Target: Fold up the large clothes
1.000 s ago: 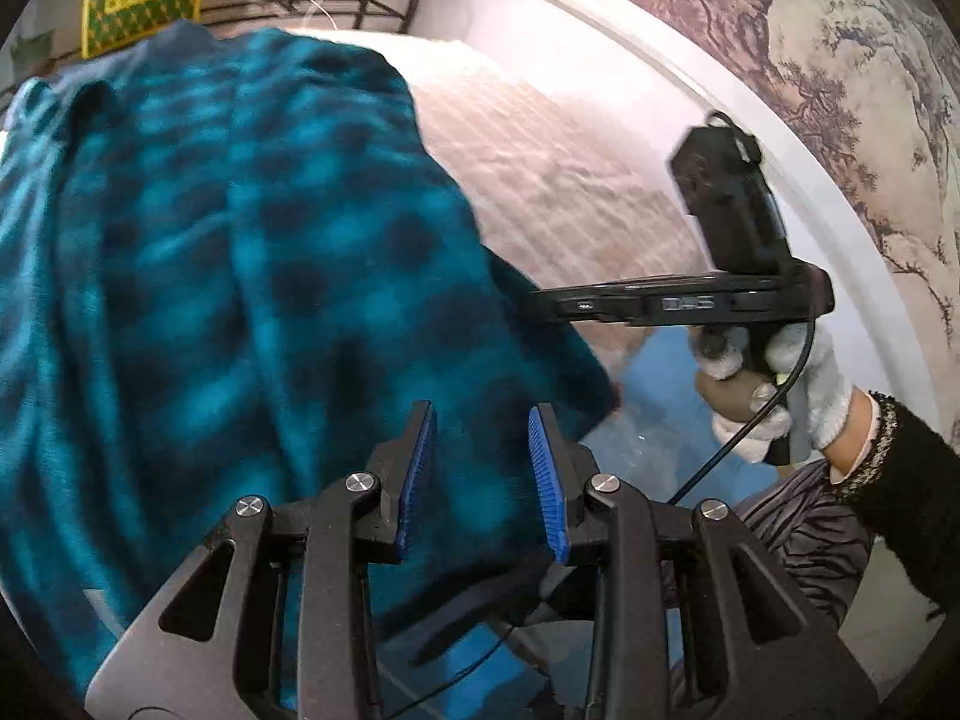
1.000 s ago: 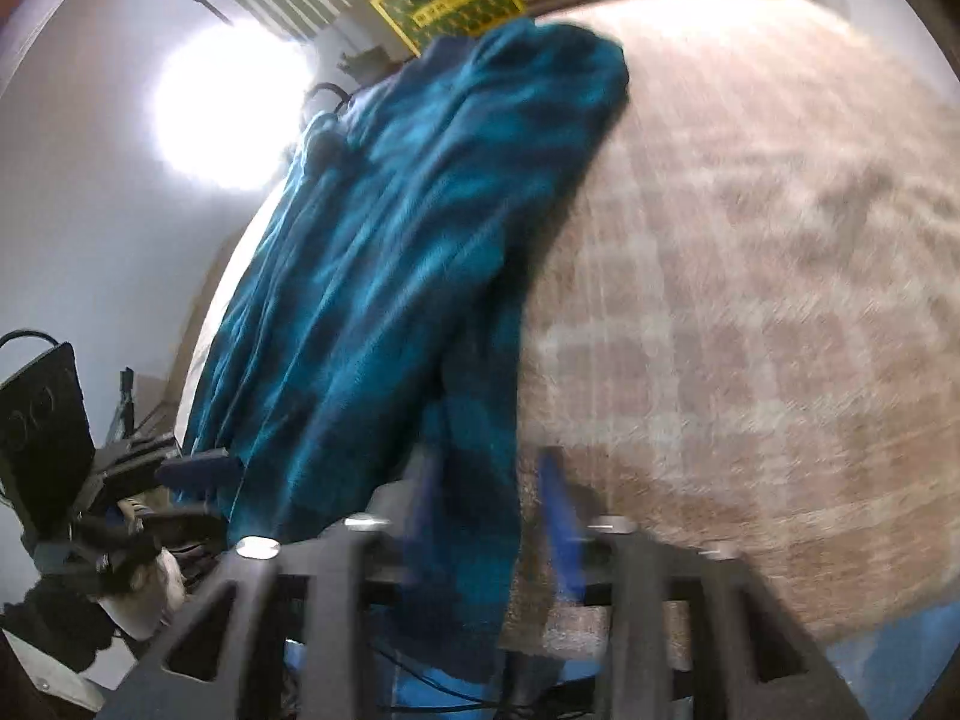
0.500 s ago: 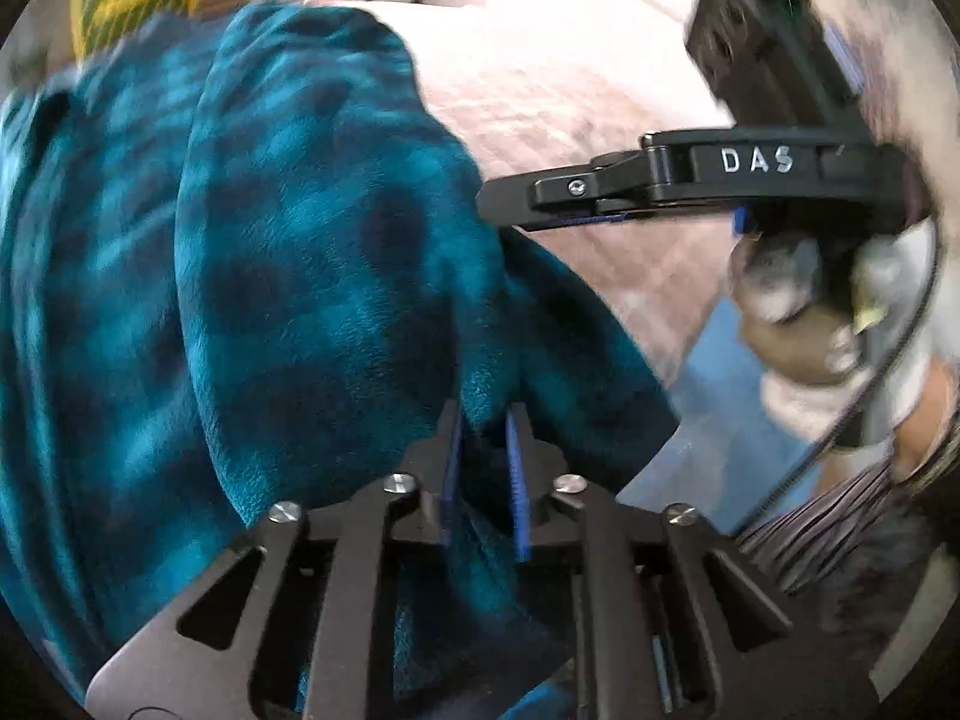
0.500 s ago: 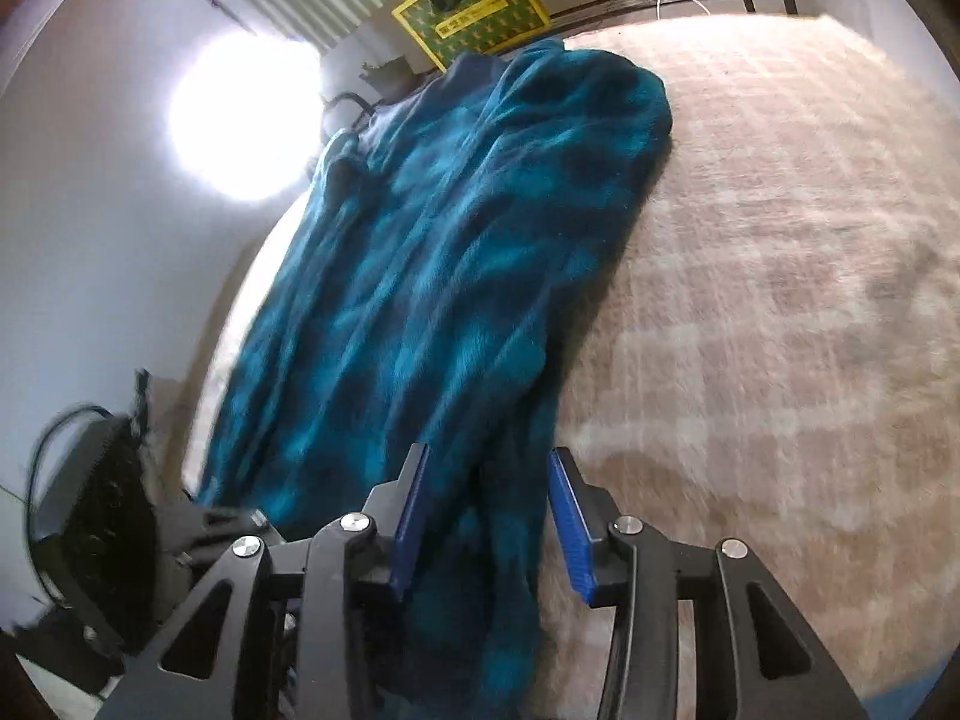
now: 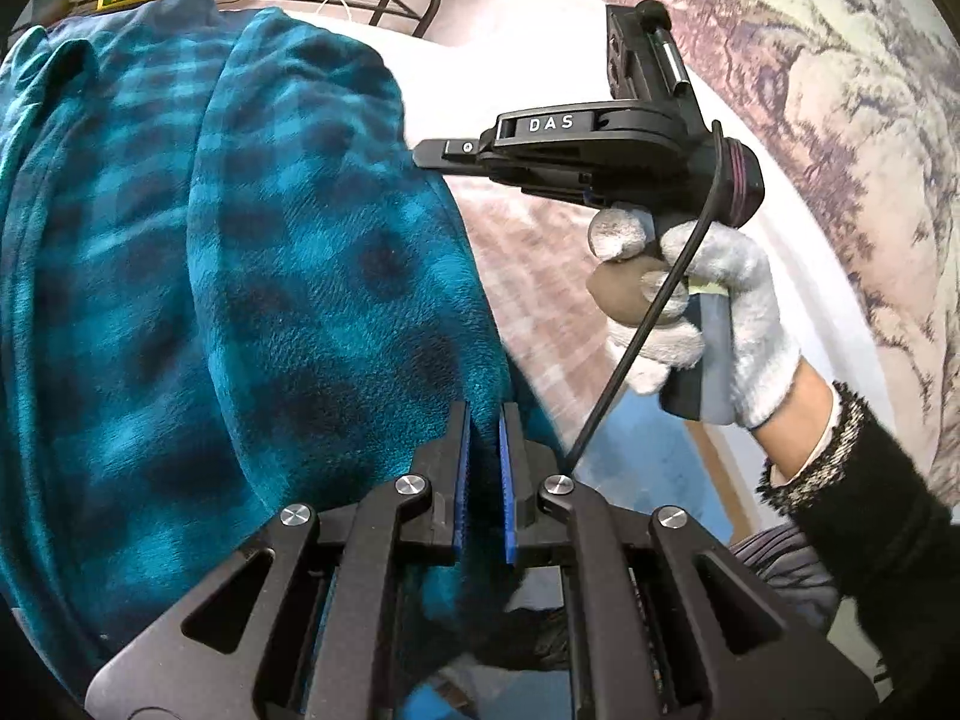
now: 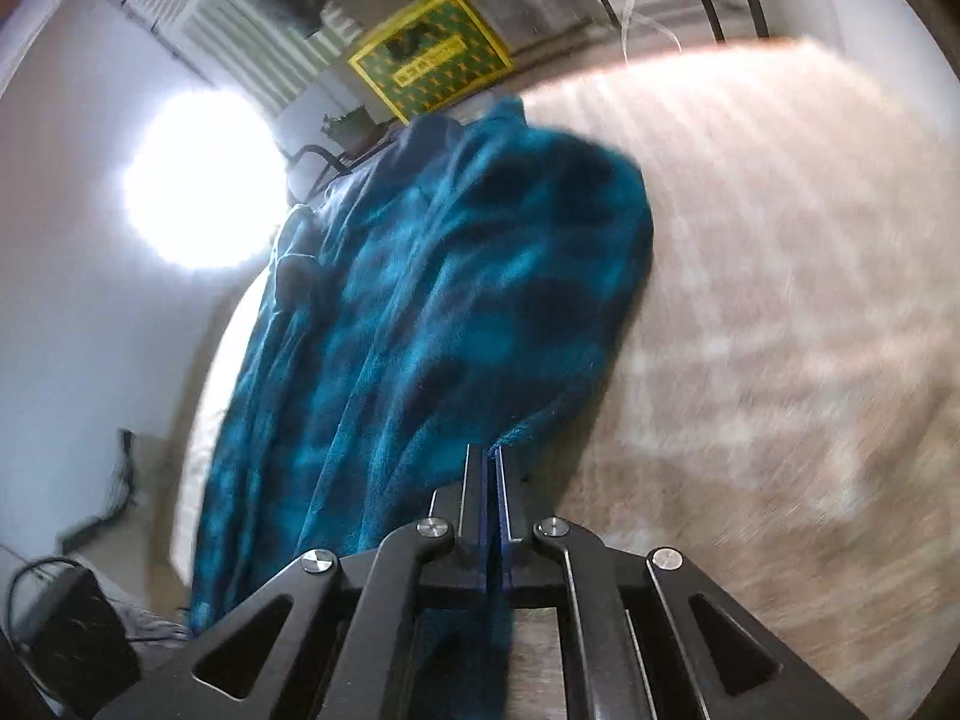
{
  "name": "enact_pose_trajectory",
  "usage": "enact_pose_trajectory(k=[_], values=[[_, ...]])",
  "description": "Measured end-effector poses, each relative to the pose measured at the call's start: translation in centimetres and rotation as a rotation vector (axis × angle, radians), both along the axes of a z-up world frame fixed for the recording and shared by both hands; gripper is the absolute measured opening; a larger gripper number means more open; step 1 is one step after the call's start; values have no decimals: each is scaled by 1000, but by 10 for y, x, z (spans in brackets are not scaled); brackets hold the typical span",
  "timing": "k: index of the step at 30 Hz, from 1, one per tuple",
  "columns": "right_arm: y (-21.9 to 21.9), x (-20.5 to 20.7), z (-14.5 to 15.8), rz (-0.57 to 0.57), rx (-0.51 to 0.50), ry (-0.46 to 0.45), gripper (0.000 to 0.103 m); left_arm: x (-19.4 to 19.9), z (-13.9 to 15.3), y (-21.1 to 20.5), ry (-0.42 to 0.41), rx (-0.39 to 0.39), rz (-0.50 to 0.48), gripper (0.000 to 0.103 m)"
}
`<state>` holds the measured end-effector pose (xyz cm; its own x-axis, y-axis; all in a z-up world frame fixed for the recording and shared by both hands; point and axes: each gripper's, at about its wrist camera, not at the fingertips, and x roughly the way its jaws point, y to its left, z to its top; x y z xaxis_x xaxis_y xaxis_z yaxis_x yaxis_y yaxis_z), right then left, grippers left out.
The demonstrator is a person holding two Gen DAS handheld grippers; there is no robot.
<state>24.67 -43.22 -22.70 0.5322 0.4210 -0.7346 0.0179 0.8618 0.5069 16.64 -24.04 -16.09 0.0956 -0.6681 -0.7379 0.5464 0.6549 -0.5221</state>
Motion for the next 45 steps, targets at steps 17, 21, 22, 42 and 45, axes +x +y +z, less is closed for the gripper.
enact_pose_trajectory(k=[17, 21, 22, 42, 45], values=[[-81, -65, 30, -71, 149, -129, 49, -42, -9, -24, -133, 176, -59, 35], [-112, -101, 40, -152, 196, -186, 55, -53, -15, -53, -176, 224, -89, 70], [-120, -109, 40, -174, 213, -194, 55, -56, -17, -61, -183, 250, -98, 71], [-127, -87, 35, -225, 308, -187, 55, -25, -22, -30, -71, 130, 51, 14], [-111, -64, 23, -205, 325, -147, 57, -23, 2, 1, -18, -17, 133, 14]])
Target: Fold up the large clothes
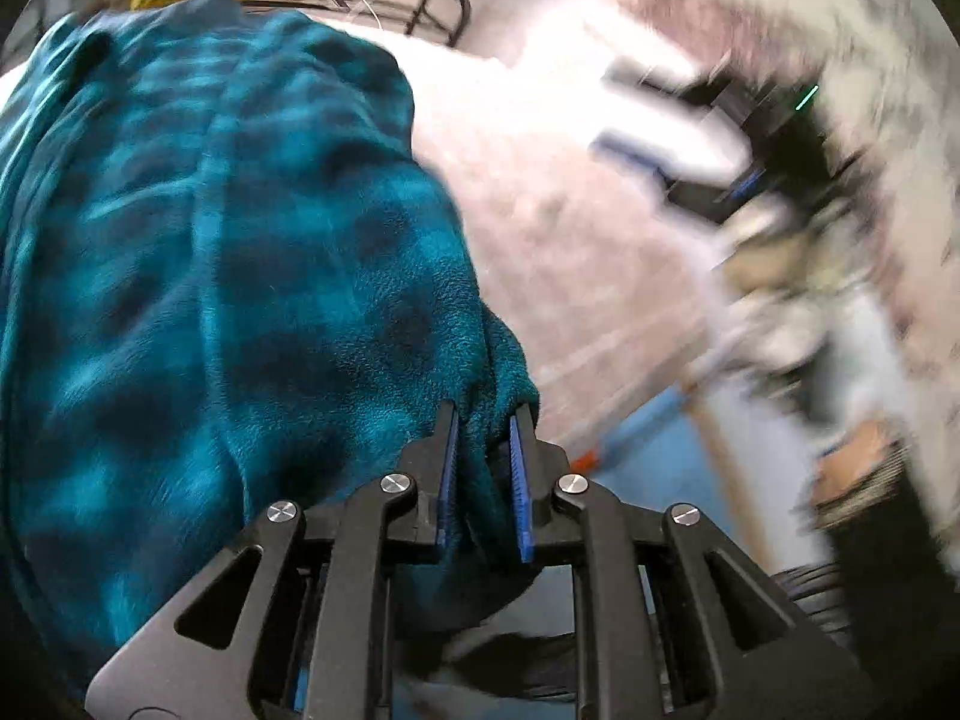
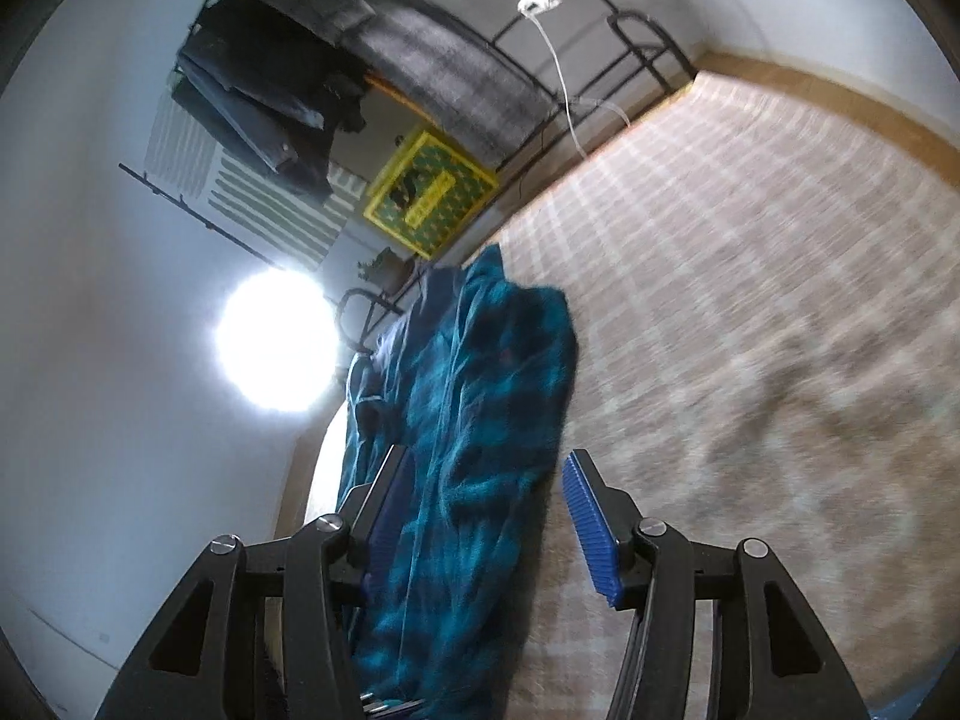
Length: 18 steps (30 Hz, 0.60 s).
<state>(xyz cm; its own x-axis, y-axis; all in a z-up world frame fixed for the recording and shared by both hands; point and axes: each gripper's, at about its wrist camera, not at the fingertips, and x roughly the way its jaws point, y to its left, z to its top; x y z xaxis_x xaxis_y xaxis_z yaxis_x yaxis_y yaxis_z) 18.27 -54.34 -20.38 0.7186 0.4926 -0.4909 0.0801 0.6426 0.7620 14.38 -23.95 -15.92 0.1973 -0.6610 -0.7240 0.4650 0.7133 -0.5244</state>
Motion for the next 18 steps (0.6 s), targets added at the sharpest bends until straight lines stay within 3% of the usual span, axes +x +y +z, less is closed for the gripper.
enact_pose_trajectory(k=[4, 10, 14, 15, 16, 18], values=[[22, 35, -21, 33, 7, 54, 69, 1, 22, 25, -9, -81, 57, 14], [56, 95, -68, 53, 84, 175, 69, 5, 27, 33, -5, -111, 82, 14], [74, 122, -86, 58, 65, 225, 63, 1, 27, 40, -2, -121, 87, 14], [77, 128, -90, 50, 69, 239, 47, 1, 26, 42, -2, -124, 89, 14], [80, 132, -93, 47, 74, 252, 21, 3, 25, 44, 1, -126, 83, 14], [86, 139, -94, 41, 32, 289, 9, 2, 21, 51, 18, -141, 96, 14]])
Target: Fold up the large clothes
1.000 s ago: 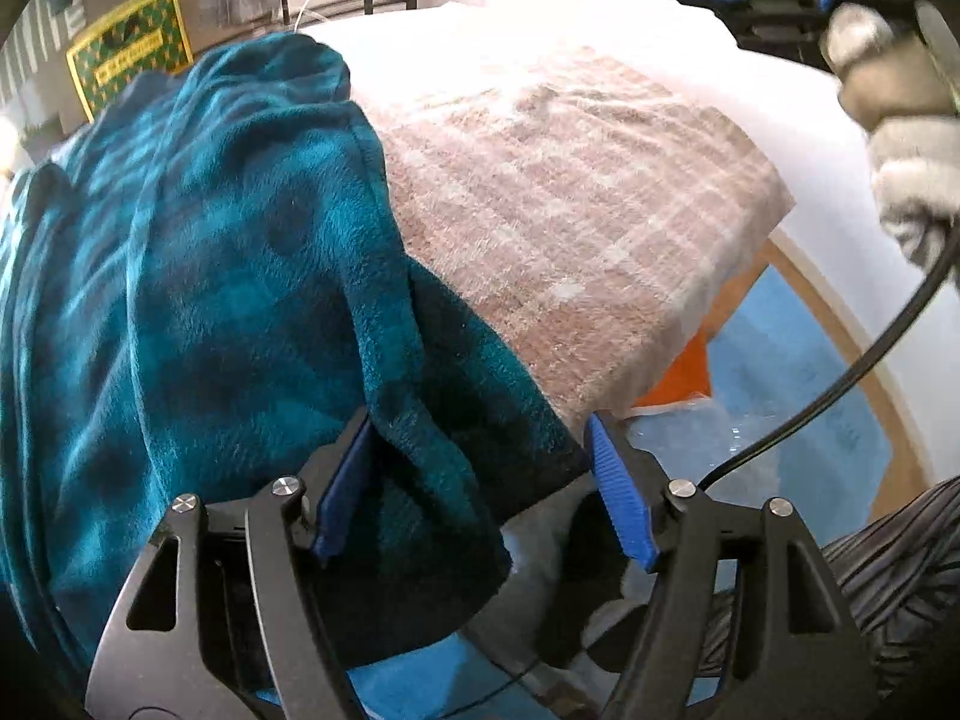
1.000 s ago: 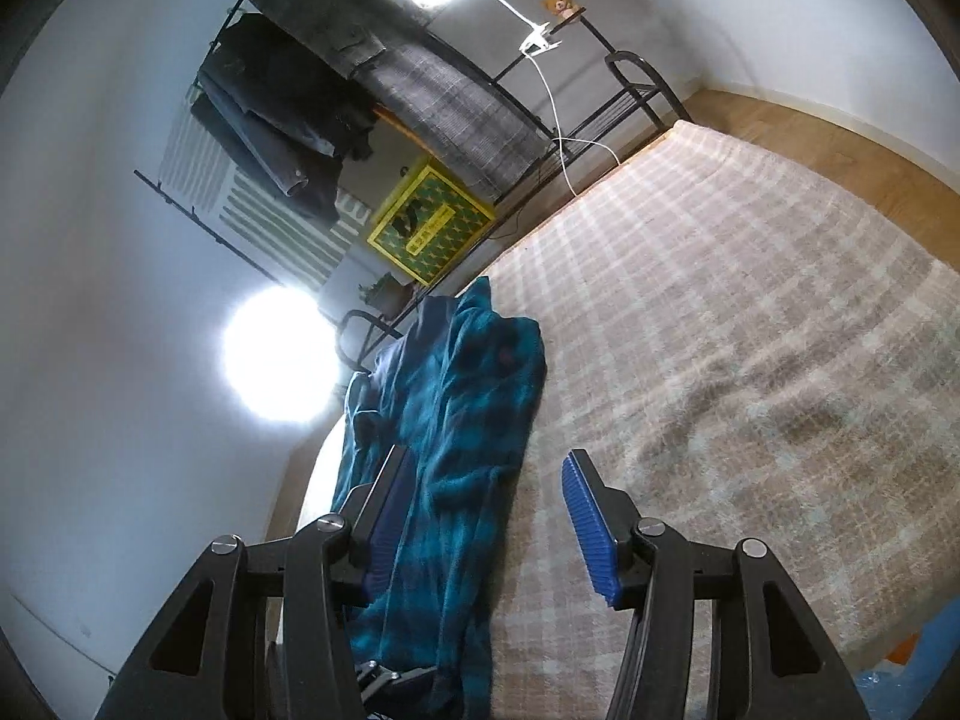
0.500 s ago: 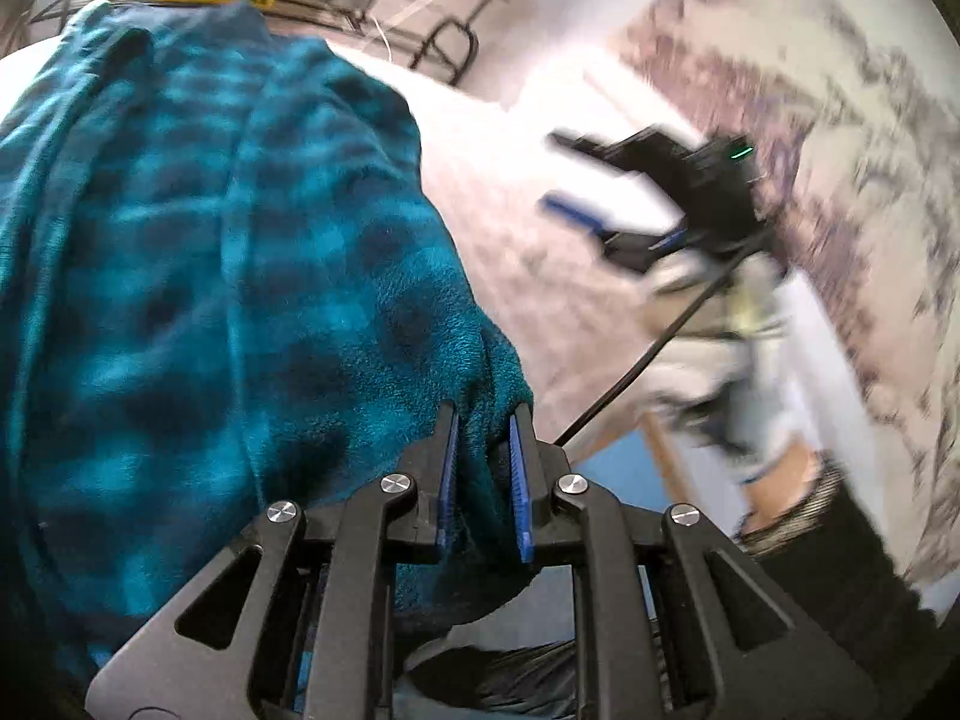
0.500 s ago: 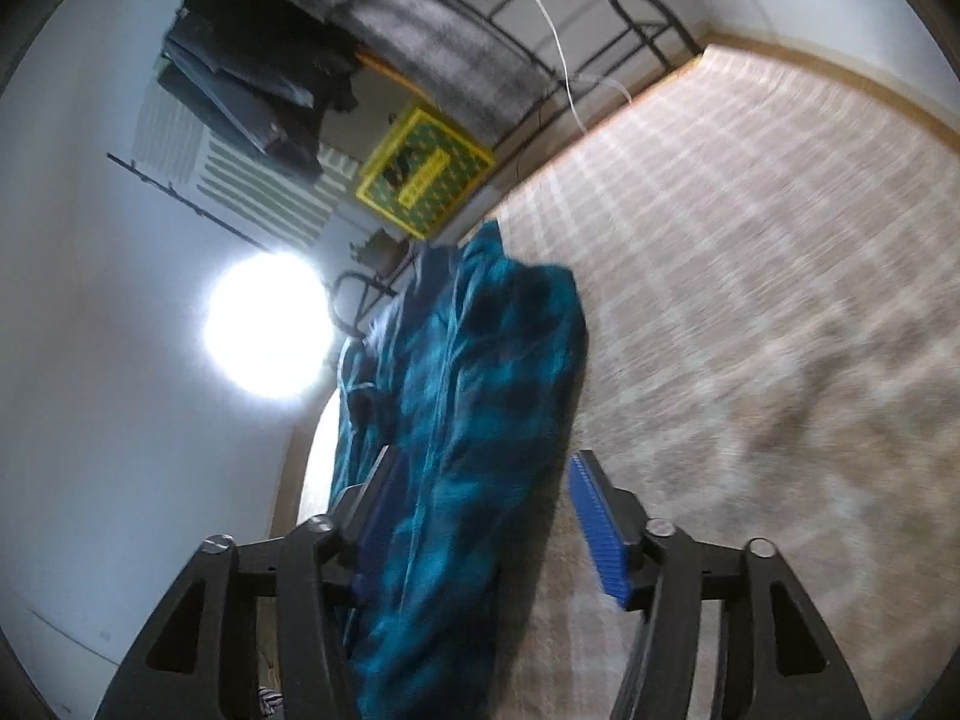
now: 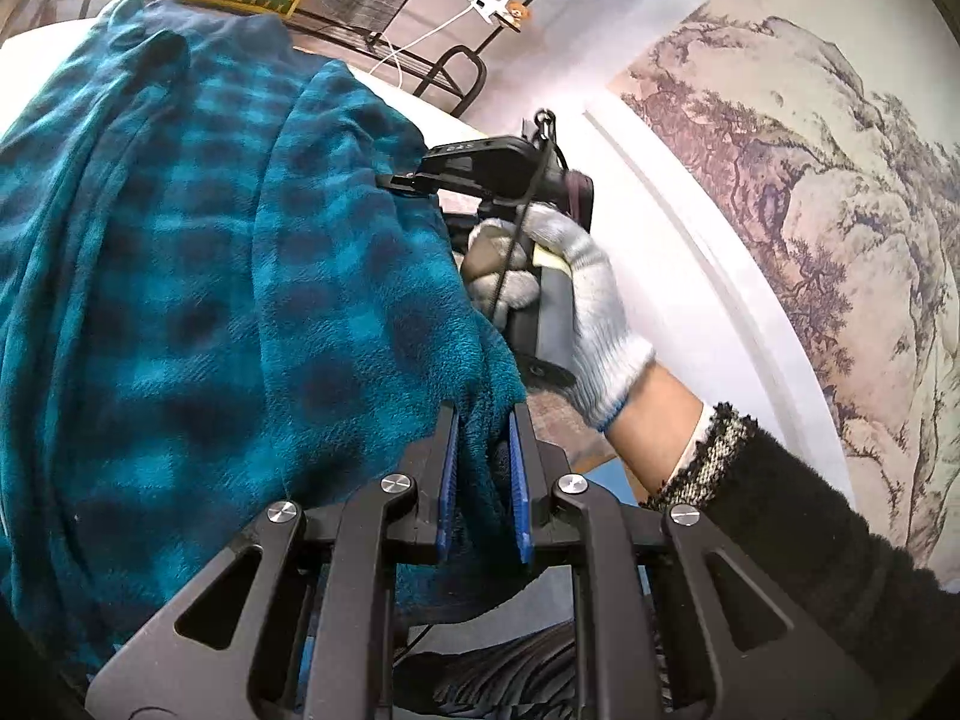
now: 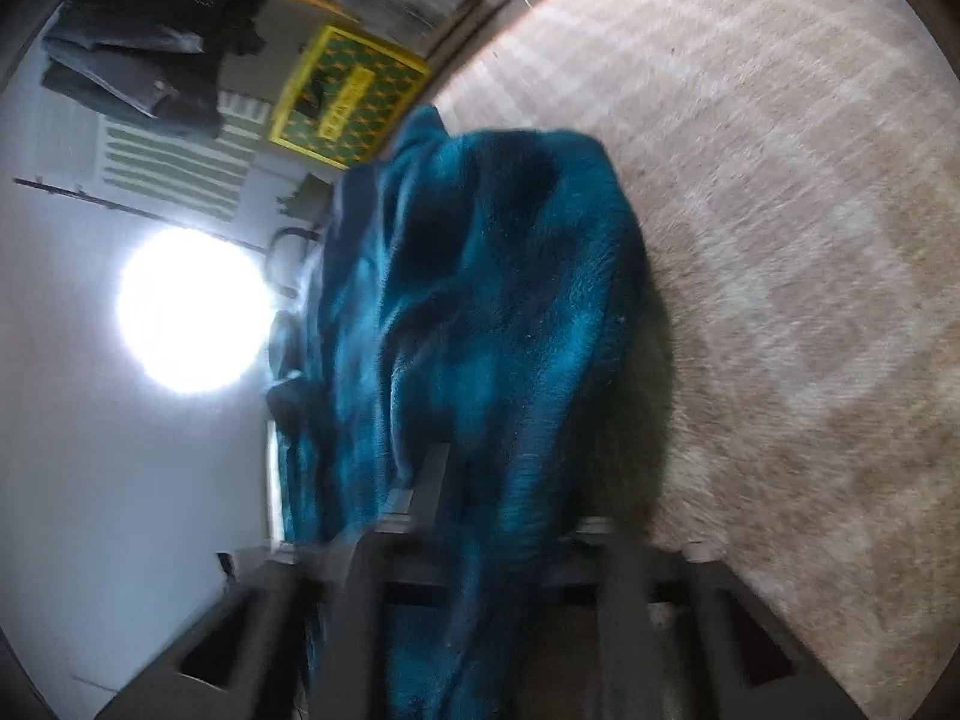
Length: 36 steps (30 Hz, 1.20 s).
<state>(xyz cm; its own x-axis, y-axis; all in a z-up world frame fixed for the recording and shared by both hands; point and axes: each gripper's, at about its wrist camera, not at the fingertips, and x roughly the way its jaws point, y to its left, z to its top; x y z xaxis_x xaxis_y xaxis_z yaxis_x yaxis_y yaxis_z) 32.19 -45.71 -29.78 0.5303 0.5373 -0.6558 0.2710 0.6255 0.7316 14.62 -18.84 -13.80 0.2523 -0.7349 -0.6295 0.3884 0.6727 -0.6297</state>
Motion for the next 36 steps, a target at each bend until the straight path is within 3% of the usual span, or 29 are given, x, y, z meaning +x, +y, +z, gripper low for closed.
enact_pose_trajectory(k=[5, 9, 15, 21, 27, 29, 32, 36], values=[[34, 9, 40, 47, -330, 9, 4, 5, -9, 20, 53, -45, 26, 14], [73, 13, 78, 100, -567, -35, 4, 3, -15, 37, 78, -68, 44, 13], [150, 30, 109, 217, -744, -115, 4, 1, -17, 78, 94, -86, 111, 13], [260, 48, 105, 424, -969, -186, 3, -2, -28, 121, 123, -75, 193, 13], [338, 56, 63, 623, -1126, -168, 5, -1, -46, 138, 166, -50, 228, 13], [342, 58, 56, 643, -1121, -152, 13, -2, -49, 140, 163, -48, 224, 13], [335, 56, 61, 674, -1035, -169, 32, -2, -48, 140, 151, -45, 212, 13], [304, 50, 80, 665, -785, -215, 47, 1, -49, 141, 145, -52, 203, 13]])
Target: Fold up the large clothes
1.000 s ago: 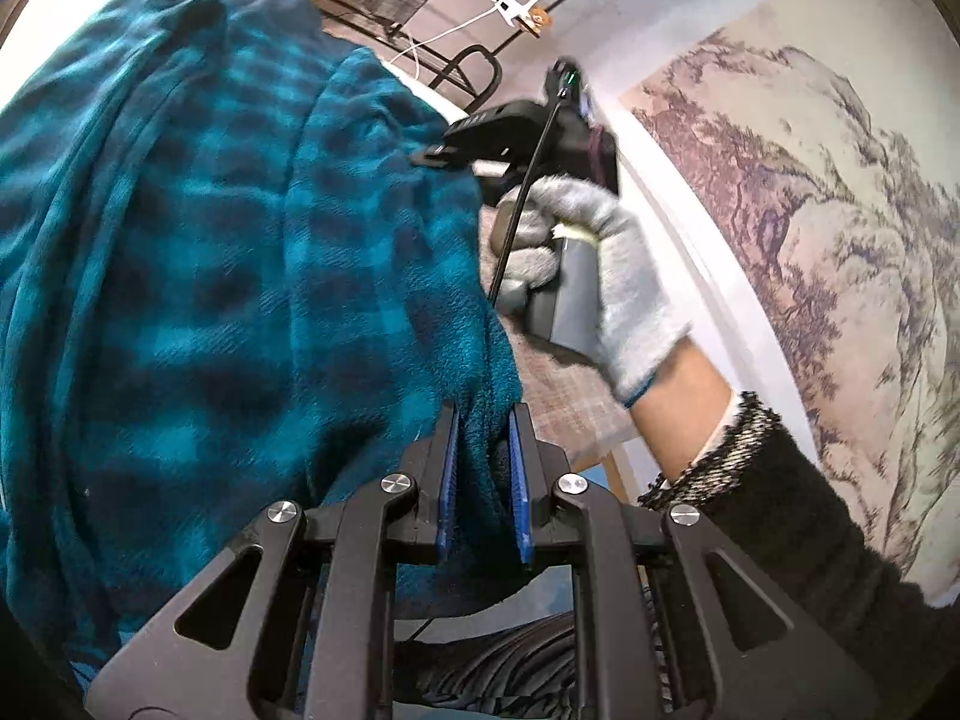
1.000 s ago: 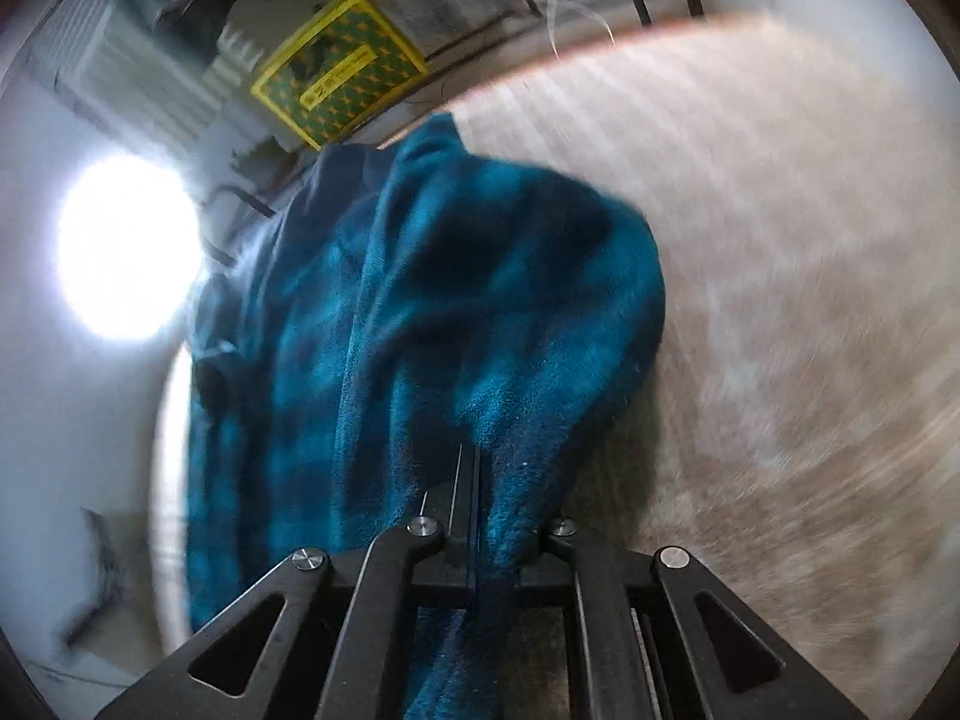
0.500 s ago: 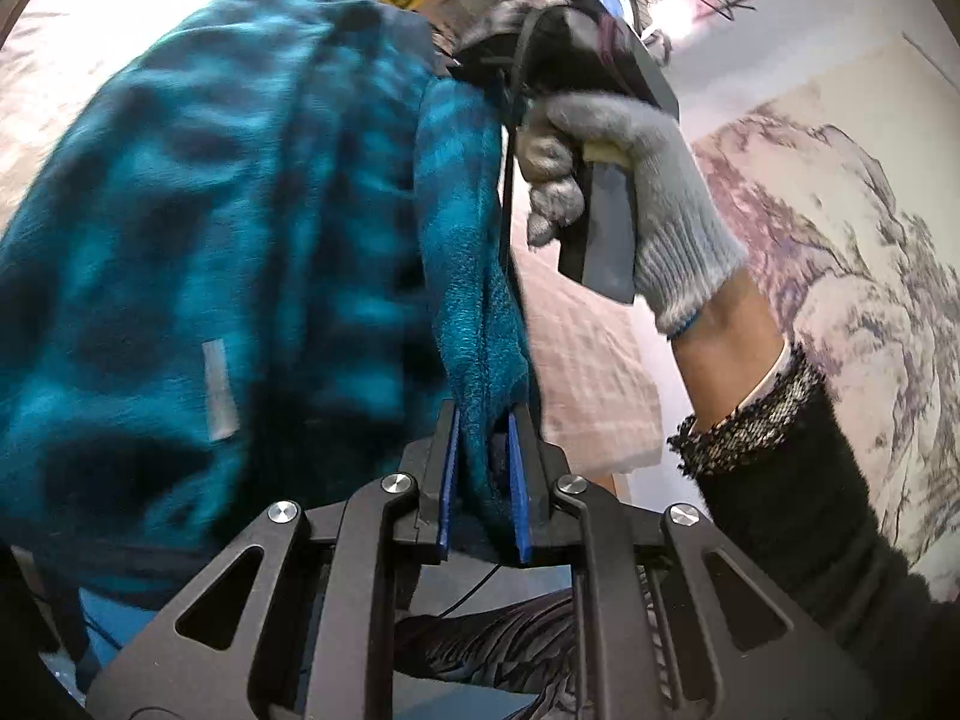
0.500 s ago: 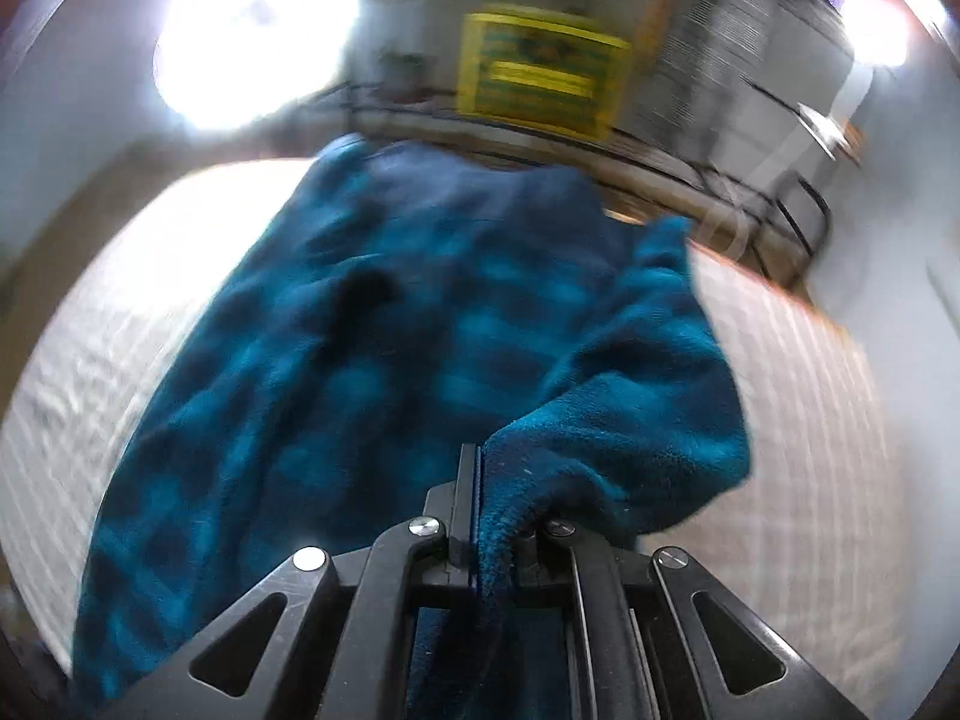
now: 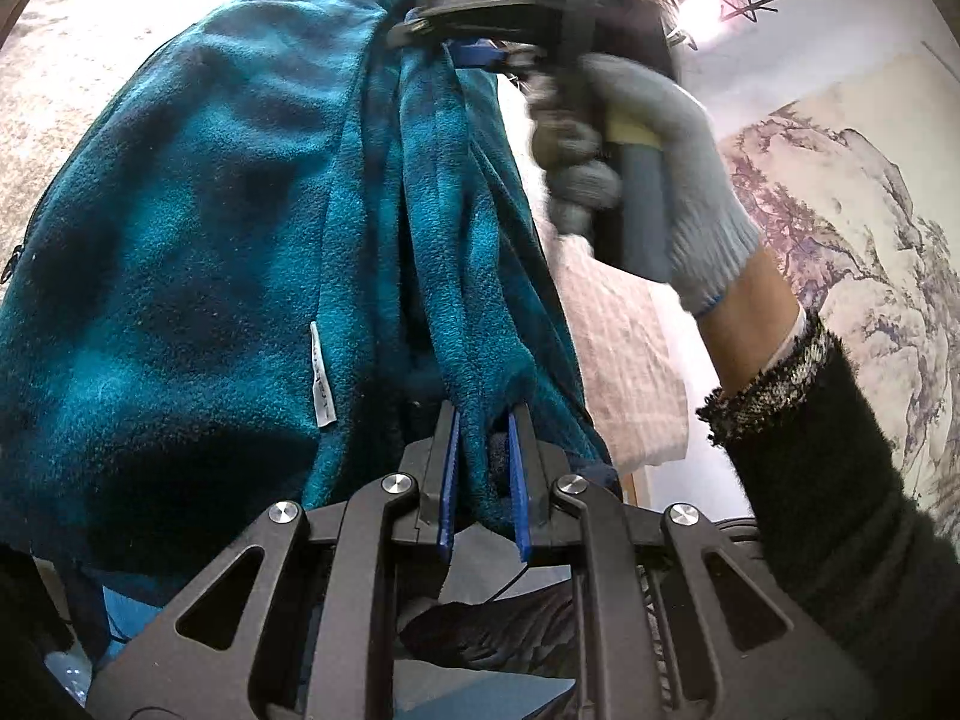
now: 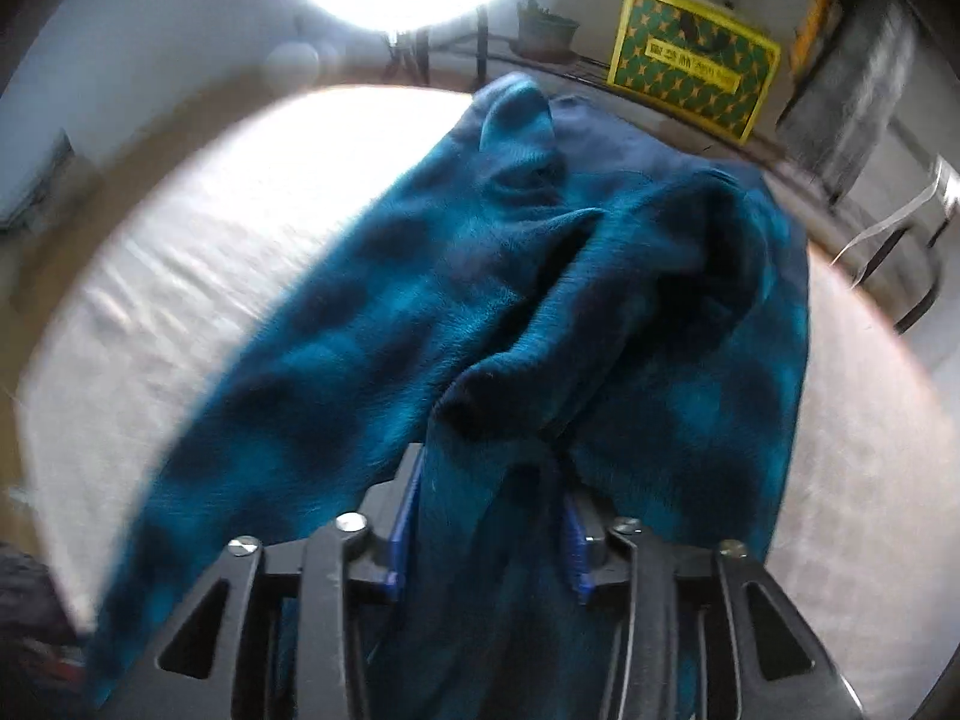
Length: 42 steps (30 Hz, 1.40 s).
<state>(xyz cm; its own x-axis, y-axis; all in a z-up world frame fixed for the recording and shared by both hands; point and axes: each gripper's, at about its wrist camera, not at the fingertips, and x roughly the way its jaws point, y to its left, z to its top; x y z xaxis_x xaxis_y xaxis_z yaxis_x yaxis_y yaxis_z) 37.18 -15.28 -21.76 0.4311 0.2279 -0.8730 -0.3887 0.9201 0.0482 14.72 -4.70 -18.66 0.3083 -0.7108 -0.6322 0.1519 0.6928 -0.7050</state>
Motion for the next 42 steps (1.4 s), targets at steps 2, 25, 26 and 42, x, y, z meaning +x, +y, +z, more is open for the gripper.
enact_pose_trajectory(k=[2, 25, 26, 42], values=[[-24, -8, 12, -20, 134, 8, 47, 0, -1, 2, 2, -9, 1, 13], [-85, -188, -5, 1, 275, 63, 37, -16, 92, 59, -182, 167, -78, 16], [-75, -194, -10, 26, 266, 74, 37, -13, 95, 61, -190, 177, -73, 16], [-77, -181, 56, 127, 343, -58, 31, 74, 108, 29, -234, 264, -170, 16]])
